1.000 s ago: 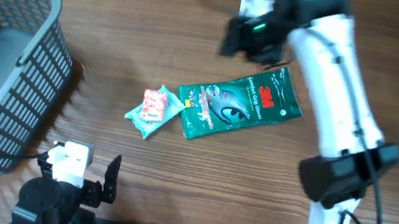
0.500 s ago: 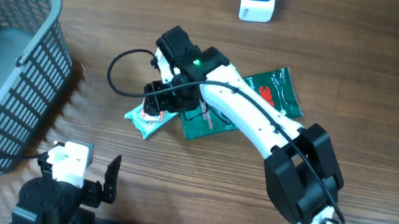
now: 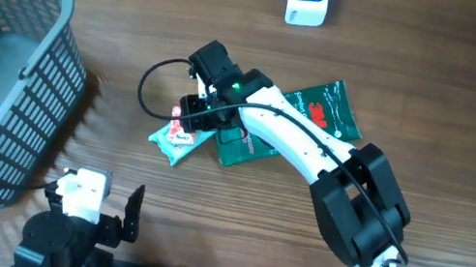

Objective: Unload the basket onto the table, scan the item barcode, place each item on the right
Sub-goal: 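Reach the right gripper to the pink snack pack and grasp it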

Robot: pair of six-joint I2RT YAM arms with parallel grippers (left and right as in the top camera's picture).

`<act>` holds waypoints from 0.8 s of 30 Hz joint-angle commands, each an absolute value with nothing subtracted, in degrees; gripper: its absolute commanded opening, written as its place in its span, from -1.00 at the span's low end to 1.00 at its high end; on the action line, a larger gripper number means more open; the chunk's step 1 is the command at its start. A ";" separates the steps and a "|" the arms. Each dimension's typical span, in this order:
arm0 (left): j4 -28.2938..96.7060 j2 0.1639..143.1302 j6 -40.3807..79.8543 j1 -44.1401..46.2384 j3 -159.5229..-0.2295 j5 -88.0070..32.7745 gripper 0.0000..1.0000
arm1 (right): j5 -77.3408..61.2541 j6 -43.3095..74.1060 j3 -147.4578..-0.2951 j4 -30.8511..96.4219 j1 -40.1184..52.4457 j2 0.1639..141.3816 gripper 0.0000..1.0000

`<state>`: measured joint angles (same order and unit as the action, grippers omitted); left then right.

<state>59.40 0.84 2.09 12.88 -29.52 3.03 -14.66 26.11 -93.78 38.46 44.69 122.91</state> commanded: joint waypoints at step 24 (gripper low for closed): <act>59.18 0.47 2.22 12.62 -29.71 2.37 1.00 | -28.84 25.21 -93.41 38.63 42.70 127.57 -0.91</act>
